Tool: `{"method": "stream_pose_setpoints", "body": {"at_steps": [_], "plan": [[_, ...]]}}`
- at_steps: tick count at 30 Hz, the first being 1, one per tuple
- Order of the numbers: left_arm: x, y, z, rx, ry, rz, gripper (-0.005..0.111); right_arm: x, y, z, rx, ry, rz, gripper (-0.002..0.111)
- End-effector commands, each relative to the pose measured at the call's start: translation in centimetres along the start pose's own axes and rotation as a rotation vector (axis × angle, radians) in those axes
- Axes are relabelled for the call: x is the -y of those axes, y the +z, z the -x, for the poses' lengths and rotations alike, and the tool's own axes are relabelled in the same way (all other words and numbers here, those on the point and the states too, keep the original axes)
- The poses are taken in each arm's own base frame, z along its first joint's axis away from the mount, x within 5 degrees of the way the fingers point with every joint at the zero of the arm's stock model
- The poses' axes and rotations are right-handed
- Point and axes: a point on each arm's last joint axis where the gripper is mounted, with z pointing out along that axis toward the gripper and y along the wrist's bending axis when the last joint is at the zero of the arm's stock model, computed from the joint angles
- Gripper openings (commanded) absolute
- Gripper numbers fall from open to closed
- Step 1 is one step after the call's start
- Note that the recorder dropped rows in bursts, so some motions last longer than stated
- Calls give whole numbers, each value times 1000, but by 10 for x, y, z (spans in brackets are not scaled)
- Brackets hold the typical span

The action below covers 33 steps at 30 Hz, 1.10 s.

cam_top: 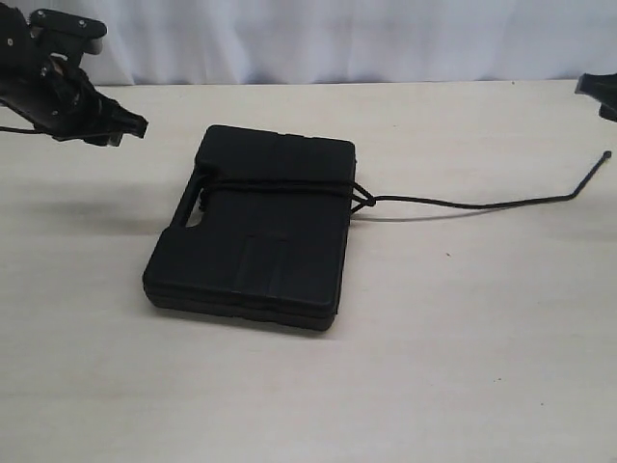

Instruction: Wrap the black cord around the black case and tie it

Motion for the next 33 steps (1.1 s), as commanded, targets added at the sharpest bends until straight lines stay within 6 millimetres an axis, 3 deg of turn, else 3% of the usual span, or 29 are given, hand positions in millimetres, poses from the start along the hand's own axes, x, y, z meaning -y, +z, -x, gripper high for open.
{"method": "stream_pose_setpoints", "body": {"at_steps": [1, 4, 11, 17, 23, 29, 33], "plan": [[0, -5, -4, -68, -35, -17, 21, 6, -40, 13, -64, -85, -36, 60], [2, -12, -8, -123, -46, -30, 1, 1, -72, 16, -128, -169, 64, 46], [22, -57, -15, -249, 17, -143, 0, -19, -133, 3, -343, -326, 417, 5], [33, -101, -37, -216, 39, -178, 0, -14, -161, -18, -528, -366, 459, 4], [33, -156, -67, -36, 11, -178, 0, -1, -188, -32, -299, -337, 379, 4], [30, -229, -100, 389, -36, -167, 0, 9, -239, -54, 41, -301, 361, 4], [27, -254, -133, 664, -61, -122, 0, 10, -271, -81, 315, -332, 382, 4]]}}
